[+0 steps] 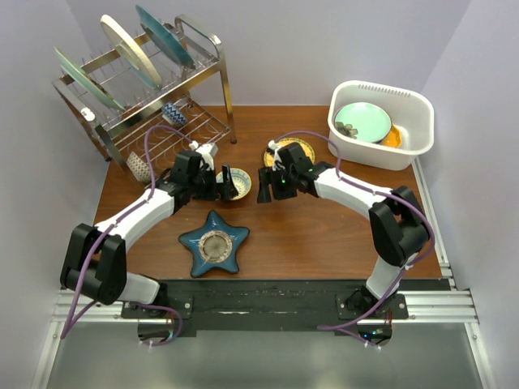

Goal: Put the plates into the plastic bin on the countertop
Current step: Pick up the plate at the center of the board.

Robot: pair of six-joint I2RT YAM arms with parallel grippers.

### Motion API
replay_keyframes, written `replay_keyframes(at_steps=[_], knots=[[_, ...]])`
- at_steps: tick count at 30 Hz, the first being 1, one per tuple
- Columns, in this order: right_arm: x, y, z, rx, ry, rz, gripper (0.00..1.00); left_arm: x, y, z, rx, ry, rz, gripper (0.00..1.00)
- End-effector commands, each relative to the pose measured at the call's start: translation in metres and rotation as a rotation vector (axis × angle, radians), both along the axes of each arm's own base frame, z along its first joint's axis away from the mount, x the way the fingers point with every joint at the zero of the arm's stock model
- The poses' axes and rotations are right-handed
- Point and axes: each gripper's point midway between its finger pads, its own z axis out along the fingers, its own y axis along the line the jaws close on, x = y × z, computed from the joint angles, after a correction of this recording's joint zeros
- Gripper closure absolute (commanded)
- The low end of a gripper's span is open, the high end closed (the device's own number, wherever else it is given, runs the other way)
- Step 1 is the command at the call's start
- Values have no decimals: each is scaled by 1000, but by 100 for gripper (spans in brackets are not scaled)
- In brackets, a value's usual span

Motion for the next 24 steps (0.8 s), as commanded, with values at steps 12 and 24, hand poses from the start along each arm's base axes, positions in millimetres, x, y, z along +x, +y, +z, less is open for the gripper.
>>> replay_keyframes(at_steps=[12, 24], knots=[[-62, 51, -28, 85, 190, 234, 33, -10, 36, 16, 49, -41, 114, 1], [-83, 57, -27, 131, 228, 256, 34, -1, 30, 14, 36, -35, 90, 1]])
